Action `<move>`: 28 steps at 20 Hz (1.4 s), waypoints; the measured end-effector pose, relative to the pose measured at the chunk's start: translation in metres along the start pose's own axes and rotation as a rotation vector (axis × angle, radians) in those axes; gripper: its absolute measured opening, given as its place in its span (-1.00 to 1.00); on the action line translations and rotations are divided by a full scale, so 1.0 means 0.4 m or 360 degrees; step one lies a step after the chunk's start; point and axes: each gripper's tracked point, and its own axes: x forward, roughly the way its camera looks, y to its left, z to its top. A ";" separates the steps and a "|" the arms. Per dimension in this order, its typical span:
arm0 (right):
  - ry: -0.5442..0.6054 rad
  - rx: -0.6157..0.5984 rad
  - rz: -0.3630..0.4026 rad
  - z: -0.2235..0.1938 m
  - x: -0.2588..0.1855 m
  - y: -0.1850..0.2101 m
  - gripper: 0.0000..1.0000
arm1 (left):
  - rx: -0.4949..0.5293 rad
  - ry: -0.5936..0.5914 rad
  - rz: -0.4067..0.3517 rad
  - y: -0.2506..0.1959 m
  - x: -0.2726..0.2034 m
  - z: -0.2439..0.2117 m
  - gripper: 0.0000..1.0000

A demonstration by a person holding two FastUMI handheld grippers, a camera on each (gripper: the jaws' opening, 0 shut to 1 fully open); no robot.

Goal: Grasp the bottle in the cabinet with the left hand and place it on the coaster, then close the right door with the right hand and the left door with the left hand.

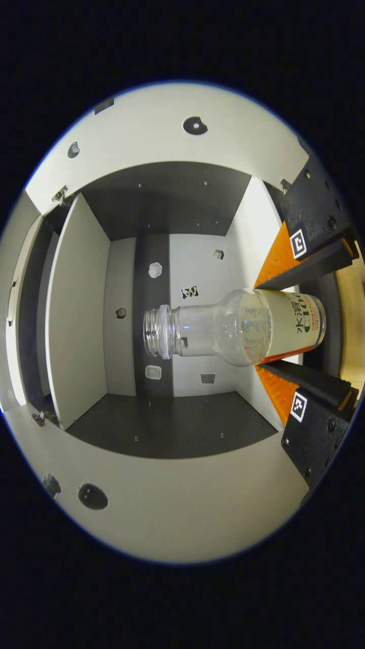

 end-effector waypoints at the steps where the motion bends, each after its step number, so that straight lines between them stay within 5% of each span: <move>1: 0.0003 0.0017 0.0019 -0.001 -0.012 0.008 0.96 | 0.0019 0.0003 -0.0009 -0.006 -0.033 -0.002 0.60; 14: -0.0069 0.0028 0.0094 0.020 -0.122 0.003 0.96 | -0.0048 -0.0006 -0.0084 -0.067 -0.400 -0.068 0.60; 20: -0.0188 0.0043 0.0071 0.055 -0.140 -0.040 0.96 | -0.0068 0.0121 -0.0230 -0.164 -0.514 -0.244 0.61; 28: -0.0113 -0.0113 0.0075 0.002 -0.121 -0.042 0.96 | 0.0084 0.0176 -0.0516 -0.324 -0.618 -0.494 0.60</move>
